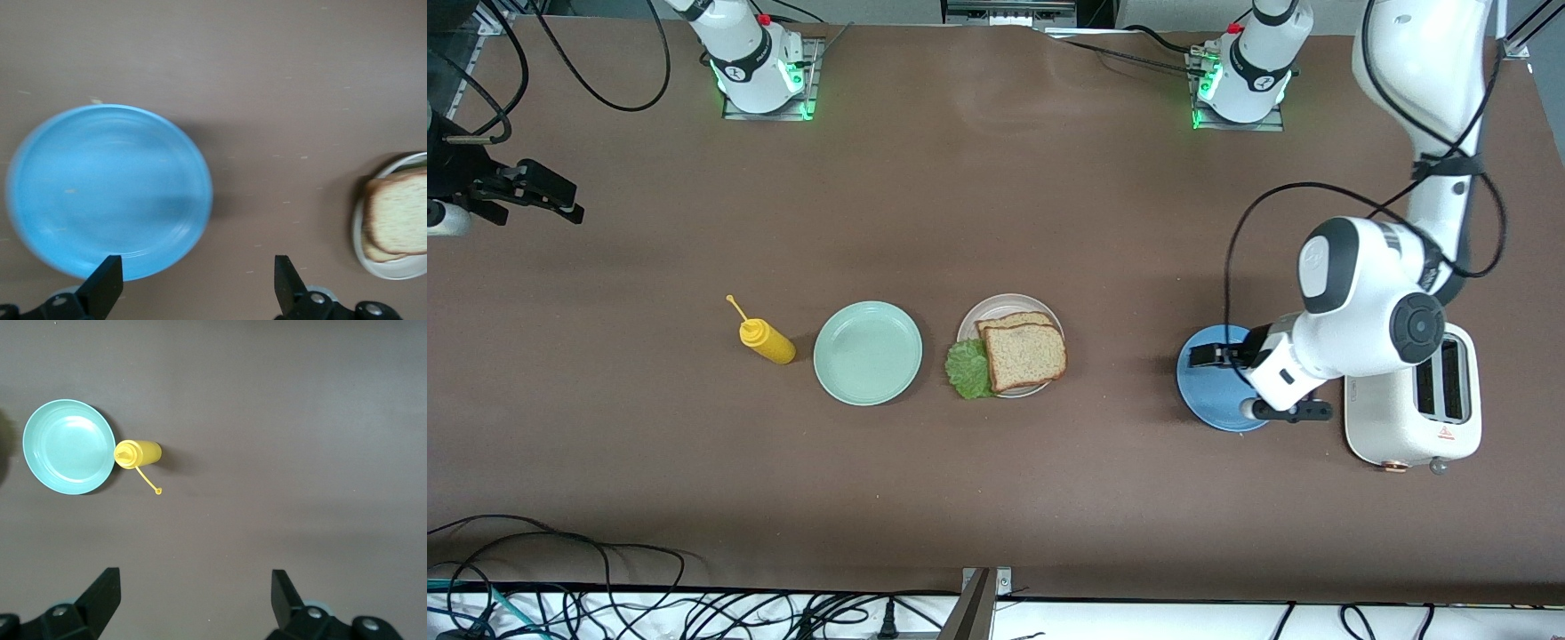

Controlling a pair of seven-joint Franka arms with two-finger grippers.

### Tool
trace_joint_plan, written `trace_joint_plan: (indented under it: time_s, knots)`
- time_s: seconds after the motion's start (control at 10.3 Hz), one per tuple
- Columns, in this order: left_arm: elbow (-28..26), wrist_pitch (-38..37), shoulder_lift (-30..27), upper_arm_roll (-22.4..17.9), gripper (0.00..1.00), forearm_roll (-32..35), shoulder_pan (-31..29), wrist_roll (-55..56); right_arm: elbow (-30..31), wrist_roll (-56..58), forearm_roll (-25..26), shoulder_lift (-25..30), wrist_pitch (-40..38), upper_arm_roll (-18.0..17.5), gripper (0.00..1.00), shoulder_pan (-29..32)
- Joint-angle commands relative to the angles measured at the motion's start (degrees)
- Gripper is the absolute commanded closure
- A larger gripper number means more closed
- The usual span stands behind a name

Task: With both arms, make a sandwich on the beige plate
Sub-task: 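Raise the left gripper away from the sandwich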

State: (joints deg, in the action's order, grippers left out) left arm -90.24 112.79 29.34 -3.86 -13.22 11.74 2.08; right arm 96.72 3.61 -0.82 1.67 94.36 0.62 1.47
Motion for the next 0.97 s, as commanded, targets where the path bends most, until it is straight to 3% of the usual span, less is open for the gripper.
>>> trace_joint_plan:
  time_s: [0.0, 0.39, 0.58, 0.87]
  knots:
    - [-4.84, -0.38, -5.42, -0.01, 0.00, 8.09, -0.83, 0.91, -1.44, -0.27, -1.03, -0.52, -1.10, -0.44, 0.00, 0.46]
    - [-10.29, -0.81, -12.98, -1.15, 0.00, 17.86, -1.54, 0.82, -1.44, -0.36, -0.94, -0.52, -1.10, -0.44, 0.00, 0.55]
    - [-10.39, -3.44, -15.62, -1.33, 0.00, 21.90, -2.07, 0.65, -1.44, -0.36, -1.03, -0.52, -1.10, -0.44, 0.00, 0.46]
    - [-10.39, -9.24, -19.66, -1.33, 0.00, 23.06, -3.12, 0.30, -1.44, -0.36, -0.94, -0.52, -1.10, -0.44, 0.00, 0.46]
